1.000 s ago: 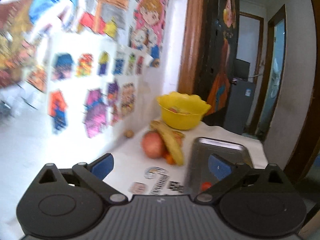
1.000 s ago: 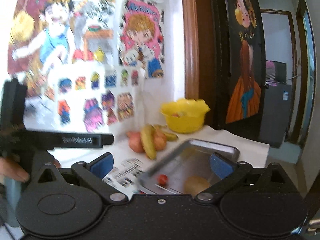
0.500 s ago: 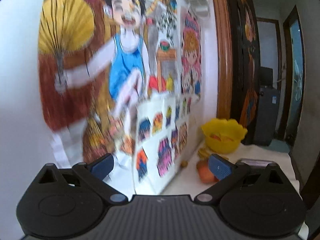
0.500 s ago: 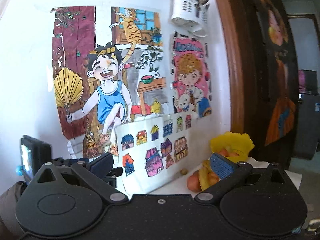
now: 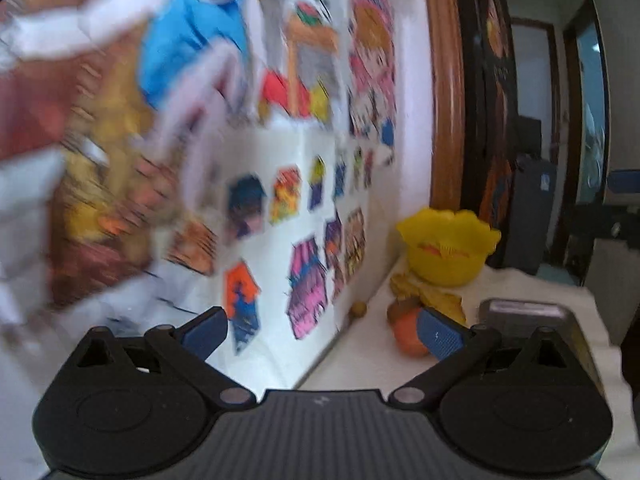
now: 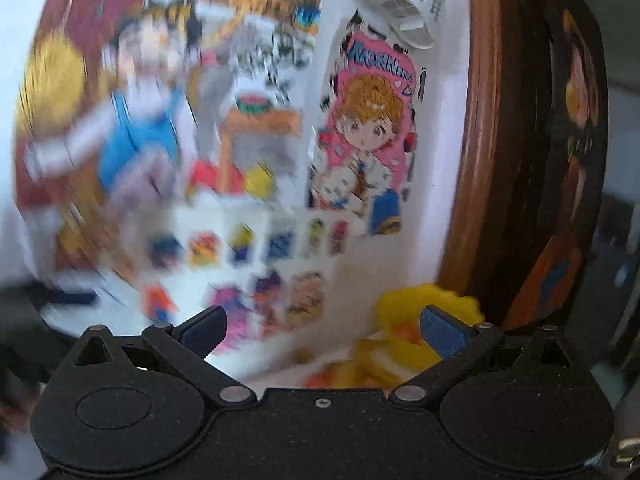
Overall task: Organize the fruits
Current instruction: 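Withdraw both grippers from the tray back toward the fruit pile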
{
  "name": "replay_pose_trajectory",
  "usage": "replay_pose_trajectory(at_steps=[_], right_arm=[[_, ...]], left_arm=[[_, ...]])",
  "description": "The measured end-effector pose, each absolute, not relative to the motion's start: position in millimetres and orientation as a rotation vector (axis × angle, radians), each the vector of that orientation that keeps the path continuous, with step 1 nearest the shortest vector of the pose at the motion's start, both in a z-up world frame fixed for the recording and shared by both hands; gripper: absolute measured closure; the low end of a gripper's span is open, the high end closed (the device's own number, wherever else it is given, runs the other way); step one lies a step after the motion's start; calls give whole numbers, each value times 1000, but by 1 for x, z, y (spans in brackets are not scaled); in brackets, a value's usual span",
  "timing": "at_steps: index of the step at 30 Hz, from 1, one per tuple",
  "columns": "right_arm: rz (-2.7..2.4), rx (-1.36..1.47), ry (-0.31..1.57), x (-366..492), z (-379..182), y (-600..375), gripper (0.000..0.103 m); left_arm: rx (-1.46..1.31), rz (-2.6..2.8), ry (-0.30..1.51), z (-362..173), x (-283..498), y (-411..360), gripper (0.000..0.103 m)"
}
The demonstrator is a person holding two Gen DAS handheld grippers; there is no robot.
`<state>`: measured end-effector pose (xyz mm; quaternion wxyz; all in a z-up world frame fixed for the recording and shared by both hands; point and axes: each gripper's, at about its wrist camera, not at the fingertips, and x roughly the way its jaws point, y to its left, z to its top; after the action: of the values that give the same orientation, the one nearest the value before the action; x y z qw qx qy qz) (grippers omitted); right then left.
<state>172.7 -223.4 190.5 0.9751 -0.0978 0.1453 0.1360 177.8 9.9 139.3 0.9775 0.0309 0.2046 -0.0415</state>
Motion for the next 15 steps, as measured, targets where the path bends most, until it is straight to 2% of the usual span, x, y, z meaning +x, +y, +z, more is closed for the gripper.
replay_pose_trajectory(at_steps=[7,15], right_arm=[[223,-351,300,215,126,-231,1],[261,-375,366,260,75,-230,1]], left_arm=[[40,-133,468,98,231,-3,0],[53,-149,539,58,284,-24,0]])
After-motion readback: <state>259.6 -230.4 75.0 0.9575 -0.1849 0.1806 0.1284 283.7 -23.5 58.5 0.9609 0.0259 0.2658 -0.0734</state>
